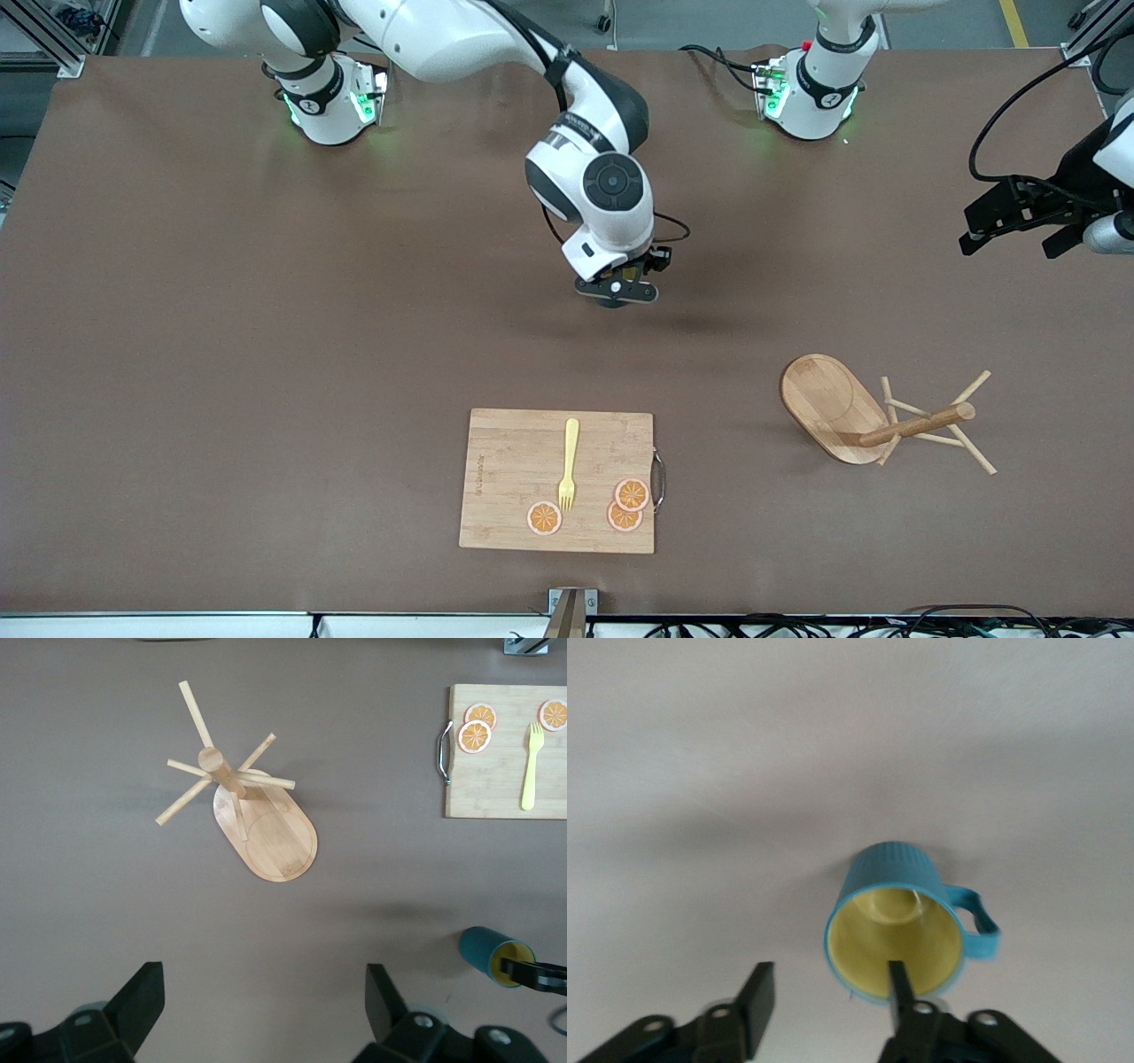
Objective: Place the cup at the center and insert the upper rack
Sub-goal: 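Push the teal mug toward the table center with the right gripper, then retract the right gripper while the left gripper moves above the mug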
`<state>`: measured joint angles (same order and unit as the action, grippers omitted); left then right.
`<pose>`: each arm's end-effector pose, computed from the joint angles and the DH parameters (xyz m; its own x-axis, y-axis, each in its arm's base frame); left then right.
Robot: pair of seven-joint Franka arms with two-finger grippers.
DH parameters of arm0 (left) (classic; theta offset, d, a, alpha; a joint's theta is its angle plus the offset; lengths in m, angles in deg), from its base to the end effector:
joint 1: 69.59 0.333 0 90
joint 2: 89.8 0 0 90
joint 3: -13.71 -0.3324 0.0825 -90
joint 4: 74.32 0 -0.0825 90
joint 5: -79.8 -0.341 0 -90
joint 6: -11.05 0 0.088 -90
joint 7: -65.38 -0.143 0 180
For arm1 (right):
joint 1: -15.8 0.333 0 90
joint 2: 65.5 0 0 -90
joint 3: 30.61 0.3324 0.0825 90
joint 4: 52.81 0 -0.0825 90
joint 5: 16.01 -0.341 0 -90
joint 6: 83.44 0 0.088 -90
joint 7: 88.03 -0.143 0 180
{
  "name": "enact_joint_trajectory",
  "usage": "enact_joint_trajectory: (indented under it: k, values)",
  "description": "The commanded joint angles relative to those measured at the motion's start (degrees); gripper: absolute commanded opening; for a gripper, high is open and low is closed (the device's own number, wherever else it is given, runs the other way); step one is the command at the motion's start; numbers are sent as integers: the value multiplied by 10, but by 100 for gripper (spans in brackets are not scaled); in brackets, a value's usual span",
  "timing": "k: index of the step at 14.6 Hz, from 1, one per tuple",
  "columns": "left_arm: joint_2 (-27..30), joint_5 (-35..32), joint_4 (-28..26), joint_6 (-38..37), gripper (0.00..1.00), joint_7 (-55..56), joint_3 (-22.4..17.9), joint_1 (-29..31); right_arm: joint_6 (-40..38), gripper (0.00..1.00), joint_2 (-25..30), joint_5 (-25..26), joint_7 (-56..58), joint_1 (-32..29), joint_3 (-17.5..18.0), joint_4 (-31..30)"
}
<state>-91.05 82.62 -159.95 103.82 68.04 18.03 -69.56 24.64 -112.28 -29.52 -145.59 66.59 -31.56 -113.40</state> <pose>0.5260 -0.0458 0.6315 0.9946 -0.0256 0.1002 -0.0312 -0.9980 0.0555 0.4544 0.5839 0.3382 0.9666 -0.1868 -0.1755 -0.2089 -0.9708 -0.1176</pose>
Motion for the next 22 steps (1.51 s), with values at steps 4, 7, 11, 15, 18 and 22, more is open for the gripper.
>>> enact_joint_trajectory:
  k: [4, 7, 11, 15, 18, 22]
  values:
    - [-1, -5, 4, 4, 100, -6, 2, 1, -174, 100, 148, 28, 32, -149, -15, 4]
    - [-1, -4, 4, 5, 100, -5, 3, -7, -281, 100, 172, 54, 187, -265, -19, 4]
    - [-2, 5, 4, 4, 100, 5, 22, -21, -289, 100, 175, 65, 307, -399, -19, 5]
    - [-8, 5, 2, 4, 100, 110, 107, -33, -289, 100, 202, 101, 362, -472, -19, 4]
    - [-22, 2, 1, 6, 100, 246, 194, -33, -238, 100, 260, 140, 437, -482, -33, -57]
    - [-46, -4, -9, 8, 100, 362, 271, -58, -152, 100, 348, 130, 526, -533, -34, -172]
